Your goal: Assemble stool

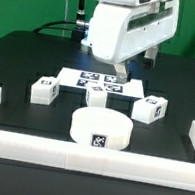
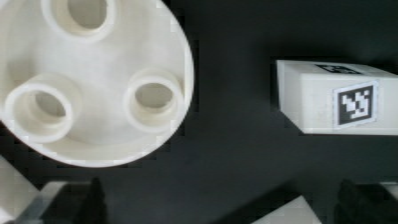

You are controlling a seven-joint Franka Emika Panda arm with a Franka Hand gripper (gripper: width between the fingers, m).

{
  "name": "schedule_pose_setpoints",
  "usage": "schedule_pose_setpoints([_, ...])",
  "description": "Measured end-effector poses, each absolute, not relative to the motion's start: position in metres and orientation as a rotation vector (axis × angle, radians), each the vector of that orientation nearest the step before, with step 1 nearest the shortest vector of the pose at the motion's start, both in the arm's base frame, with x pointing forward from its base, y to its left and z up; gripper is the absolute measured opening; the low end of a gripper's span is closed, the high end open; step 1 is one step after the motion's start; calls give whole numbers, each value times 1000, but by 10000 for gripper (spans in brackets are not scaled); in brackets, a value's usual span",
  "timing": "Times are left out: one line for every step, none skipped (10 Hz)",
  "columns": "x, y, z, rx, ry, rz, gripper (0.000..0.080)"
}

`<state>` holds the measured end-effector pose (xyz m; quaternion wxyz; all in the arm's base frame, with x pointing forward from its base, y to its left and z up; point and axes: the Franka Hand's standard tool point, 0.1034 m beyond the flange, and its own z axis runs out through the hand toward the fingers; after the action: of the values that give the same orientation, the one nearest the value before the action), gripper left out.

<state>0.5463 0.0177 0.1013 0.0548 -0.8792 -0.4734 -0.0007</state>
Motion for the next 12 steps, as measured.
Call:
schedule_pose_setpoints([546, 18, 101, -2669, -1438, -2, 650])
schedule_pose_setpoints([546, 18, 101, -2669, -1438, -2, 650])
schedule_pose_setpoints([546, 18, 101, -2669, -1438, -2, 650])
schedule_pose_setpoints([546, 18, 101, -2670, -1438, -1, 650])
schedule_pose_setpoints([546, 16, 100, -2671, -1437, 1, 650])
schedule_pose_setpoints([546, 7, 96, -2624, -1545, -18, 650])
schedule_pose_setpoints([548, -4, 89, -2589, -1639, -49, 650])
schedule_pose_setpoints([555, -14, 80, -2552, -1769, -103, 650])
schedule_pose_setpoints([557, -16, 71, -2524, -1840, -107, 650])
schedule_pose_setpoints([555, -16, 62, -2508, -1847, -84, 650])
schedule_pose_setpoints([557, -17, 63, -2513, -1844, -89, 650])
schedule_pose_setpoints([557, -17, 63, -2514, -1844, -90, 650])
